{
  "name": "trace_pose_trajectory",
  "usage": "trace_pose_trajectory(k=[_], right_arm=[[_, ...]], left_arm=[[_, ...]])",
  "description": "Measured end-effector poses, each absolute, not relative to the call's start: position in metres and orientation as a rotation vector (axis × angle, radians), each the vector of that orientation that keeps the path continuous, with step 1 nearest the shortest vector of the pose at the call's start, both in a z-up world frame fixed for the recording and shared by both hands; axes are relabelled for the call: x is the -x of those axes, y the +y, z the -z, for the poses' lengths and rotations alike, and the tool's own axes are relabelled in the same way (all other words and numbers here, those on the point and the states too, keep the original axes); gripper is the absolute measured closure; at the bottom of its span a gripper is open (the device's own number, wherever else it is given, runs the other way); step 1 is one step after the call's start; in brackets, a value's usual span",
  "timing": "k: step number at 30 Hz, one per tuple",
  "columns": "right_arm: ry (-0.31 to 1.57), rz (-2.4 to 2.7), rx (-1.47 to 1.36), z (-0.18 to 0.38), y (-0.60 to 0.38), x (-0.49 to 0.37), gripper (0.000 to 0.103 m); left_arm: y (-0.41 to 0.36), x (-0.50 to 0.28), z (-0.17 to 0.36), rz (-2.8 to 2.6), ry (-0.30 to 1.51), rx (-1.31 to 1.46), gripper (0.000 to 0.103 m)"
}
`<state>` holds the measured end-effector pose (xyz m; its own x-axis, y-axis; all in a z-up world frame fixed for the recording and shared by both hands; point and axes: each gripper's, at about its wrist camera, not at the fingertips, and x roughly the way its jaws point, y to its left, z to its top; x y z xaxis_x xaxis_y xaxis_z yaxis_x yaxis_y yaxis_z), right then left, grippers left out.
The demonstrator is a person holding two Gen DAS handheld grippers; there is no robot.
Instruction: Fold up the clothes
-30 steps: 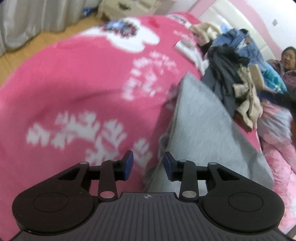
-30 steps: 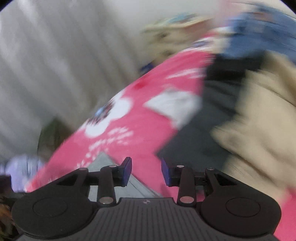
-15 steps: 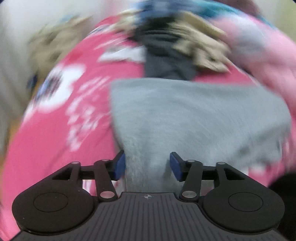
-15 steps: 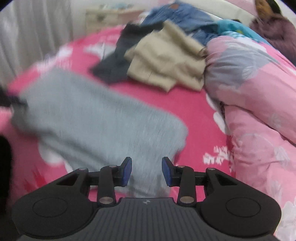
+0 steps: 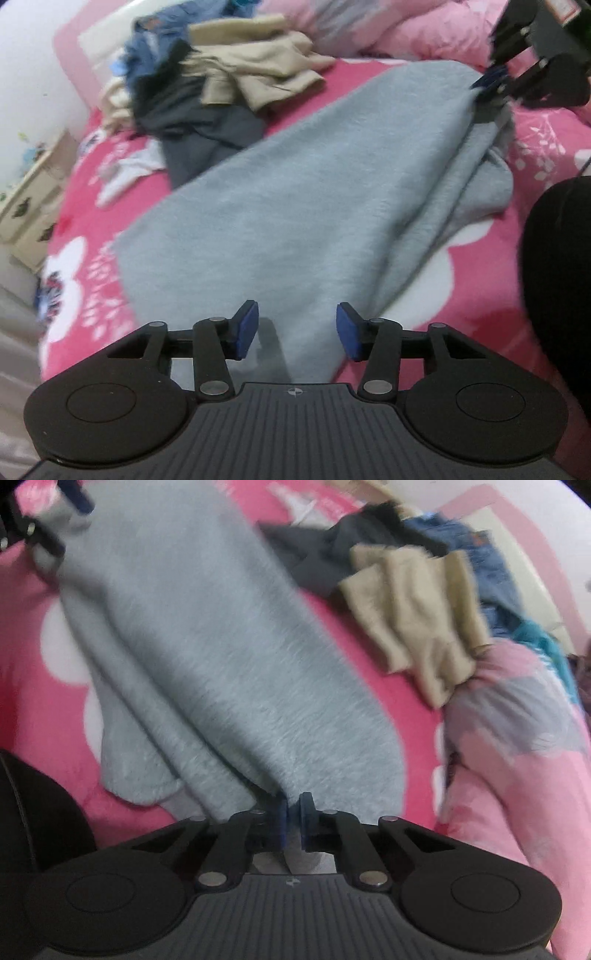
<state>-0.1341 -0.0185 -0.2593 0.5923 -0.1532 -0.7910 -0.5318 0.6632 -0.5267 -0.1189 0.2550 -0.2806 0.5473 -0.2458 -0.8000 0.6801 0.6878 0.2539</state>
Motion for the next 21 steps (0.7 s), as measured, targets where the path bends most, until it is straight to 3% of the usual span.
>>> trace_pose_trajectory(k=[7, 10, 12, 13, 17, 21], right_arm=[[1.032, -0.190, 0.855, 0.278, -0.037, 0.143, 0.096], [1.002, -0.177, 0.671, 0.249, -0.045, 0.144, 0.093], [0.973, -0.186, 0.491, 0.234, -0.051, 0.138, 0.080], [0.961, -0.185, 0.401, 0.230, -0.054, 0.133, 0.079], [1.018, -0.115, 0.047, 0.259, -0.077, 0.115, 0.079], [1.164, 0.007, -0.088, 0.296, -0.118, 0.138, 0.079]], left_arm=[[0.309, 0.102, 0.283, 0.397, 0.877, -0.537, 0.054], [0.304, 0.113, 0.269, 0.494, 0.799, -0.508, 0.052], [0.291, 0.116, 0.266, 0.605, 0.768, -0.487, 0.049], [0.279, 0.113, 0.269, 0.663, 0.780, -0.468, 0.049], [0.241, 0.083, 0.293, 0.778, 0.950, -0.372, 0.049], [0.248, 0.081, 0.310, 0.828, 0.984, -0.498, 0.052]])
